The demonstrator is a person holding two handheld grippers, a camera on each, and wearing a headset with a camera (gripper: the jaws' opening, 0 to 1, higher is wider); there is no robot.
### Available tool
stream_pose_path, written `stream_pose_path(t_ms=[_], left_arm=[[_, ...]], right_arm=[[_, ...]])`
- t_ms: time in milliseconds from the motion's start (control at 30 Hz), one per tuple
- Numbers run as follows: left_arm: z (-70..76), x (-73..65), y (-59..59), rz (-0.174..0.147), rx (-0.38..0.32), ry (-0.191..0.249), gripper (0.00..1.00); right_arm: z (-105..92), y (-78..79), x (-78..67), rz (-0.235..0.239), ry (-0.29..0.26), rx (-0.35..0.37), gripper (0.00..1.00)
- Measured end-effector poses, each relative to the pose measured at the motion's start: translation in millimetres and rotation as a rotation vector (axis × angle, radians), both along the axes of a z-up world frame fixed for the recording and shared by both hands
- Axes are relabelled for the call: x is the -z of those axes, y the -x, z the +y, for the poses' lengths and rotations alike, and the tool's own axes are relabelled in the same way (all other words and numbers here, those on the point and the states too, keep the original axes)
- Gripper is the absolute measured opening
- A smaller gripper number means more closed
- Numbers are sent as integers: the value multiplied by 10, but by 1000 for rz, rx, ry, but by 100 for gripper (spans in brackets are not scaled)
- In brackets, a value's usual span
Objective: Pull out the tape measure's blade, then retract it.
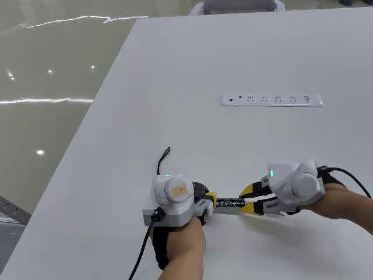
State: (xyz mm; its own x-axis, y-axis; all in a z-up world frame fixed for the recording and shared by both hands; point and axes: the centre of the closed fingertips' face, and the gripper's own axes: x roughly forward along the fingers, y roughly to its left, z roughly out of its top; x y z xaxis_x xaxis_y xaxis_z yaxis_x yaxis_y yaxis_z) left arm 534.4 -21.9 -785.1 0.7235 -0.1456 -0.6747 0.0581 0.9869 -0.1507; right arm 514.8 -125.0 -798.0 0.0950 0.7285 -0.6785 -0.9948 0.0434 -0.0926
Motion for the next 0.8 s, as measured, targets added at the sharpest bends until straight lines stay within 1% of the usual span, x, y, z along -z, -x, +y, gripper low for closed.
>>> stream_pose_path(t_ms=[800], left_arm=[[11, -2, -4, -1, -4, 13, 59]], right_arm=[[89, -16, 11, -1, -4, -6, 13]])
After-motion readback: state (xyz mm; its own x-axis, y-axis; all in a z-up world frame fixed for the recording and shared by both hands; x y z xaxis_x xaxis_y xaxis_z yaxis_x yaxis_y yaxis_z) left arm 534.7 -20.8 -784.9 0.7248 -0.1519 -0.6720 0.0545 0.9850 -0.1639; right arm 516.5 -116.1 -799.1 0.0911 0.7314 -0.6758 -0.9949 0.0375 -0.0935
